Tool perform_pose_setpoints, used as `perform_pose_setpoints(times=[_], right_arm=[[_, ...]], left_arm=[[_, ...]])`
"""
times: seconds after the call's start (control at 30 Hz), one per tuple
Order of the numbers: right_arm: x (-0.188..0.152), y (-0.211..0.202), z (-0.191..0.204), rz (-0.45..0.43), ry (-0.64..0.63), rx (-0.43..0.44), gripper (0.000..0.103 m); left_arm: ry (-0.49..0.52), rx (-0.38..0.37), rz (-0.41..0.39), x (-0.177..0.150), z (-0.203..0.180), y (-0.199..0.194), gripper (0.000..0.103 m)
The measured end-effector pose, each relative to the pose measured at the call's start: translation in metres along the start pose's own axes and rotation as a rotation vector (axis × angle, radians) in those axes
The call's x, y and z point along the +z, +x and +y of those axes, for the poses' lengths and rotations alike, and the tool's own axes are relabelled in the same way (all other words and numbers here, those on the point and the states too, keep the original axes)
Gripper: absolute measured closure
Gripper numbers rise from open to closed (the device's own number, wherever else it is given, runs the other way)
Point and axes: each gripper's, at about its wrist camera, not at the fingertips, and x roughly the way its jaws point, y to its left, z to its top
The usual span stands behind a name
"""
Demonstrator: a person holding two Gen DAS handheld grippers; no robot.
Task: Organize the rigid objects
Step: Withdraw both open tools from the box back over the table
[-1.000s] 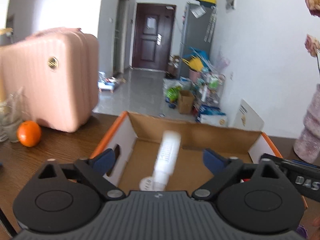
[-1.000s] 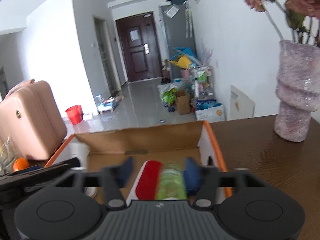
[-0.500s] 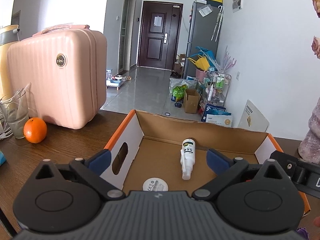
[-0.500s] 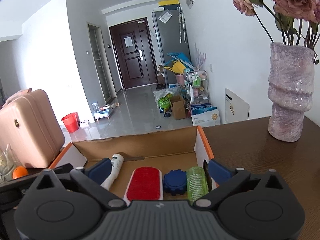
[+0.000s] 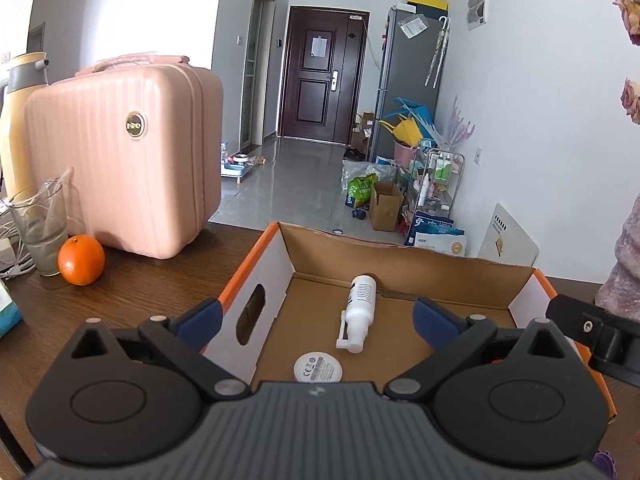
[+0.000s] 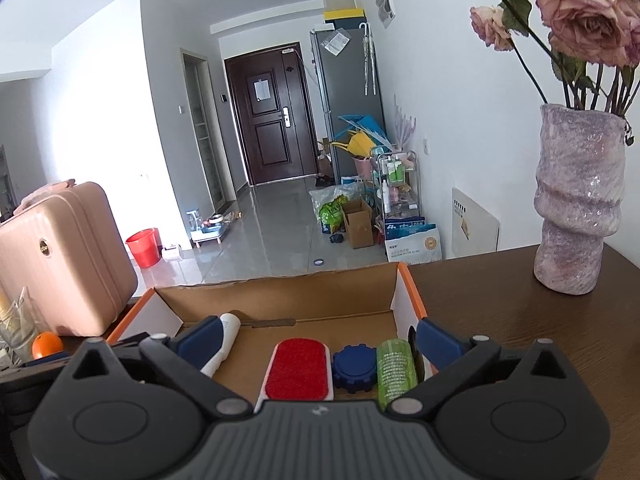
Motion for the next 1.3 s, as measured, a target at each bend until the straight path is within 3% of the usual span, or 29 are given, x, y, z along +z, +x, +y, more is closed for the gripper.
perform_pose_setpoints(times=[0.6, 1.3], right_arm=[[-0.015, -0.069, 0.006, -0.065, -0.041, 0.035, 0.000], [-0.061, -0.154, 0.010, -0.083, -0.106, 0.030, 0.000]], left_arm=[[0.012, -0.015, -0.026, -0.020, 0.017, -0.061, 0.000], [0.072, -0.062, -0.010, -0.061, 0.044, -0.139, 0.000]])
